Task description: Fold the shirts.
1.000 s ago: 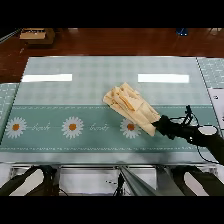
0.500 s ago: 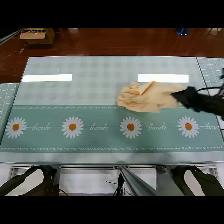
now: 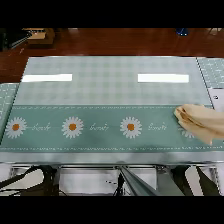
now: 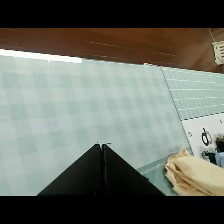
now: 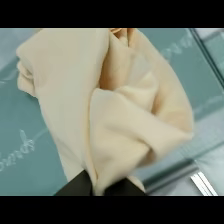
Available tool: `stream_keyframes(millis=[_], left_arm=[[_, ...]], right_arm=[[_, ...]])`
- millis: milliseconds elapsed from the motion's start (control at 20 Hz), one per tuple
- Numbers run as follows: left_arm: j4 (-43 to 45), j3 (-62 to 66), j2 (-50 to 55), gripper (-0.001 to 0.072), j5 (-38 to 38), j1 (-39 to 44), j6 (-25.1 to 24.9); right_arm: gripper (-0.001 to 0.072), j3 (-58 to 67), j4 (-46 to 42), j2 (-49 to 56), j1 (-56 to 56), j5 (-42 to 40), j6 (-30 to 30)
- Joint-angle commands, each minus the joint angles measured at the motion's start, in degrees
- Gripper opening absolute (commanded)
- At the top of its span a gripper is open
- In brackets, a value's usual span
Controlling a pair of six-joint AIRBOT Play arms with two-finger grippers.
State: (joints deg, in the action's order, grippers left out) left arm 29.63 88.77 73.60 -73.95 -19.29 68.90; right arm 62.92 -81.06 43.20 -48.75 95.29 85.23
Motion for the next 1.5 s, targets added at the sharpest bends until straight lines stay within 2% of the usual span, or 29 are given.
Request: stream_keyframes(millis=[0, 200, 500, 600, 700, 850, 900, 950, 1000, 1050, 1150, 1200, 1350, 1400, 1450], left_arm=[[-0.04, -0.02, 2.49, 0.0019, 1.97, 0.02, -2.16], [-0.07, -0.02, 3.98, 0.0019, 4.90, -0.02, -3.13], [-0.07, 0.00, 4.04, 0.0019, 10.19, -0.02, -4.59], [-0.22, 0.00, 4.04, 0.0019, 11.15, -0.04, -5.46], [-0.22, 0.00, 4.04, 0.0019, 11.19, -0.04, -5.46], [-0.20, 0.00, 4.04, 0.0019, 11.17, -0.04, -5.49], [-0.20, 0.00, 4.04, 0.0019, 11.17, -0.02, -5.49], [-0.20, 0.00, 4.04, 0.0019, 11.19, -0.04, -5.57], [-0.20, 0.00, 4.04, 0.0019, 11.17, -0.02, -6.64], [-0.22, 0.00, 4.04, 0.0019, 11.17, -0.02, -6.75], [-0.22, 0.00, 4.04, 0.0019, 11.13, -0.02, -6.73], [-0.31, 0.00, 4.04, 0.0019, 10.91, 0.02, -6.73], [-2.14, 0.00, 4.04, 0.0022, 9.03, 0.42, -6.86], [-2.49, 0.02, 4.02, 0.0089, 8.35, 1.27, -8.96], [-2.64, 0.02, 4.02, 0.0260, 7.85, 2.64, -11.10]], right_arm=[[0.0027, 0.94, -14.60, -0.04, -6.40, 8.04, 1.38], [0.0027, 0.76, -25.24, -0.04, -11.04, 9.11, 2.49], [0.0028, -4.42, -27.39, -0.68, -19.39, 9.86, 2.12], [0.0028, -8.48, -31.08, -1.84, -21.20, 10.21, 1.40], [0.0030, -12.20, -37.22, -4.04, -22.18, 7.87, 0.07], [0.0030, -15.91, -41.03, -7.06, -22.38, 4.33, -1.49], [0.0067, -16.65, -41.00, -7.19, -22.38, 3.65, -1.46], [0.0260, -17.18, -40.02, -7.17, -22.38, 2.73, -1.42], [0.0529, -17.33, -39.01, -7.17, -22.38, 1.70, -1.46], [0.0599, -17.31, -38.91, -7.17, -22.38, 0.87, -1.49], [0.0593, -16.46, -37.55, -7.08, -22.21, -2.38, -1.40], [0.0592, -14.40, -33.99, -6.58, -21.59, -6.19, -1.38], [0.0590, -1.05, -13.84, -1.55, -15.17, -17.55, -3.98], [0.0574, 4.44, -7.02, 1.03, -10.82, -19.96, -4.57], [0.0570, 9.11, -2.23, 3.74, -5.79, -20.92, -4.55]])
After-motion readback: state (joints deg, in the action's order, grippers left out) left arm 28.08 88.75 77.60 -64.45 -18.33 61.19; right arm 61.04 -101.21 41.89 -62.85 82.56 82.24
